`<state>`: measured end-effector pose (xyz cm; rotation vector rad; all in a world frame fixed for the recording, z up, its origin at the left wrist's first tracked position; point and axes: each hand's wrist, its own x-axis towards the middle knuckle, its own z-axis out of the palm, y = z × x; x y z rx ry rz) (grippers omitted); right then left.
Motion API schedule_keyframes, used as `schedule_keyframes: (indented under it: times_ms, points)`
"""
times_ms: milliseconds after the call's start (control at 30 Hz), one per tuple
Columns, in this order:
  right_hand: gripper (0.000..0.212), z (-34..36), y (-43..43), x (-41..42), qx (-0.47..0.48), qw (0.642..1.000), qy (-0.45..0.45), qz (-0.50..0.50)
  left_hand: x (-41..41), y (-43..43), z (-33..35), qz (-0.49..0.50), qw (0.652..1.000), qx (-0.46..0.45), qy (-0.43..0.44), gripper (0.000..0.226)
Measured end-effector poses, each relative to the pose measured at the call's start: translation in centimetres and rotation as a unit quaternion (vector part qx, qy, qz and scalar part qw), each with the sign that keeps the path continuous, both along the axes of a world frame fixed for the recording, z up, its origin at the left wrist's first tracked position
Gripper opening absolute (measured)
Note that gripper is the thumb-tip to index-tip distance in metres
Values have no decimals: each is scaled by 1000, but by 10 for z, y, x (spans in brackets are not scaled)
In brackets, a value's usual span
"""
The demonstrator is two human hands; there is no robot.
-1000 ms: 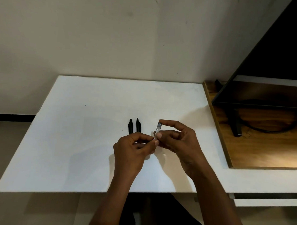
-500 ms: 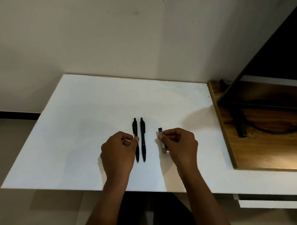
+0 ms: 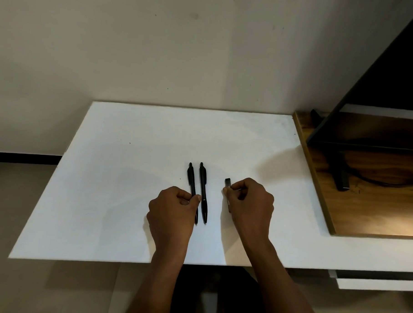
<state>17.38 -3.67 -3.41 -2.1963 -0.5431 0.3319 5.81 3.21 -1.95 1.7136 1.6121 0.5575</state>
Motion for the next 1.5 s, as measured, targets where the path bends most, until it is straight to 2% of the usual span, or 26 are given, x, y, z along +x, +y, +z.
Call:
schedule_keyframes:
  times_ms: [300,667,867,1133,1500]
  points:
    - [9,4,0,1,1,1000,-20,-2,-2,0,6,14,1000,-1,-9,14]
    - [12,9,-1,3,1,1000,-13,1,-2,0,7,-9,996,69,63,17]
    - [12,10,-1,4,6,1000,-8,2,-3,0,6,9,997,66,38,11]
    - [12,11,-3,6,5,1000,2,0,-8,5,8,6,999,50,20,19]
    - [12,12,-3,6,7,1000,-1,6,-6,5,5,0,1000,21,6,17]
